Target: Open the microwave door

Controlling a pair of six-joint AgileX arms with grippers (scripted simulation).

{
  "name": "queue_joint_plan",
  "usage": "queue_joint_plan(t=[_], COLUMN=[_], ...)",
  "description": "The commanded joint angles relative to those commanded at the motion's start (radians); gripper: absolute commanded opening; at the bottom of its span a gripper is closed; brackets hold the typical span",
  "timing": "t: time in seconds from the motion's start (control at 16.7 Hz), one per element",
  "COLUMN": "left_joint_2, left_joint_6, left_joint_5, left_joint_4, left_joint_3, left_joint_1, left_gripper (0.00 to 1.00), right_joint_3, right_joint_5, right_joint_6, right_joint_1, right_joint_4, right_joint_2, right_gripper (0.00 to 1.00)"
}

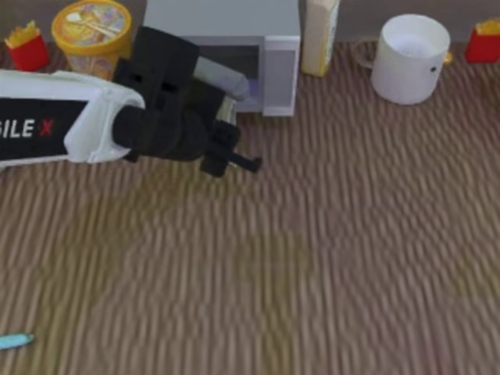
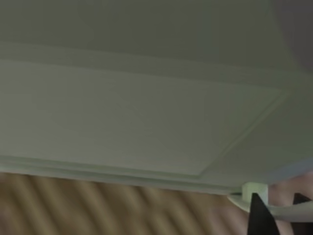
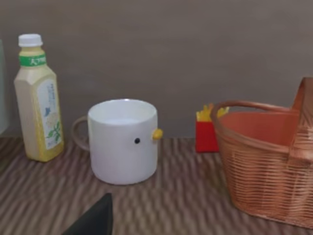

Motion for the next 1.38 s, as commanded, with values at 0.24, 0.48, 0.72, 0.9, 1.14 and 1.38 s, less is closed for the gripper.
queue_joint_plan(t=[0.24, 0.48, 0.72, 0.9, 1.14, 1.38], left_joint_2=[0.000, 0.001, -0.012, -0.021, -0.022, -0.022], left_joint_6=[0.000, -0.004, 0.033, 0.063, 0.067, 0.067], left_joint_5=[0.000, 0.010, 0.033, 0.054, 0.056, 0.056], left_joint_4=[0.000, -0.001, -0.002, -0.003, -0.004, -0.004], left_joint_3=[0.000, -0.001, -0.015, -0.026, -0.028, -0.028], left_joint_1=[0.000, -0.007, 0.011, 0.026, 0.028, 0.028], left_gripper=[0.00, 0.00, 0.00, 0.00, 0.00, 0.00], right_joint_3=[0.000, 0.000, 0.000, 0.000, 0.000, 0.000], right_joint_5=[0.000, 0.000, 0.000, 0.000, 0.000, 0.000], right_joint_6=[0.000, 0.000, 0.000, 0.000, 0.000, 0.000], right_joint_1=[0.000, 0.000, 0.000, 0.000, 0.000, 0.000], right_joint_4=[0.000, 0.000, 0.000, 0.000, 0.000, 0.000], right_joint_2=[0.000, 0.000, 0.000, 0.000, 0.000, 0.000], right_gripper=[1.00, 1.00, 1.00, 1.00, 1.00, 1.00])
